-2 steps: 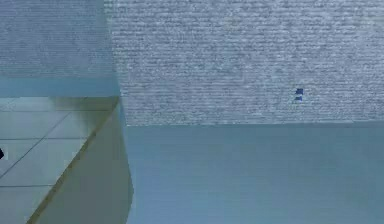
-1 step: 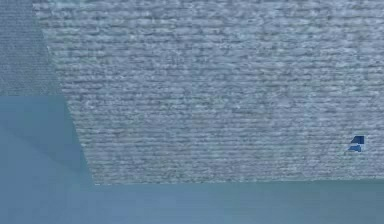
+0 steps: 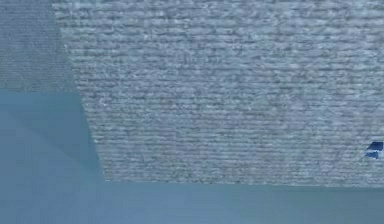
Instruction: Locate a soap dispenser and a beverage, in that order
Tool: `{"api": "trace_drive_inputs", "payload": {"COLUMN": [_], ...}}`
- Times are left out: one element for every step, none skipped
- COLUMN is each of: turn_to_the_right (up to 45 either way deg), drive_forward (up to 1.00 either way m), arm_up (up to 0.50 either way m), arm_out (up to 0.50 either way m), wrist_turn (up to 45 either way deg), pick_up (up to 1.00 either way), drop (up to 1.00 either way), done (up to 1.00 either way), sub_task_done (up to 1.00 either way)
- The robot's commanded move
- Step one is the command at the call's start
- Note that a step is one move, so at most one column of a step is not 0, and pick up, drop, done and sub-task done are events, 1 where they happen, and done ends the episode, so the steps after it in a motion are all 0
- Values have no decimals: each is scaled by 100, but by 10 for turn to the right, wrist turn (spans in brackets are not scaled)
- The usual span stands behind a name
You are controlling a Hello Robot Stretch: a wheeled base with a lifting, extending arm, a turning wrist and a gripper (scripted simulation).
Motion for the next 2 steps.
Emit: {"api": "trace_drive_inputs", "payload": {"turn_to_the_right": [0,-390], "drive_forward": [35,0], "arm_up": [0,0], "arm_out": [0,0], "wrist_turn": [0,0], "pick_up": [0,0], "drop": [0,0], "done": [0,0], "sub_task_done": [0,0]}}
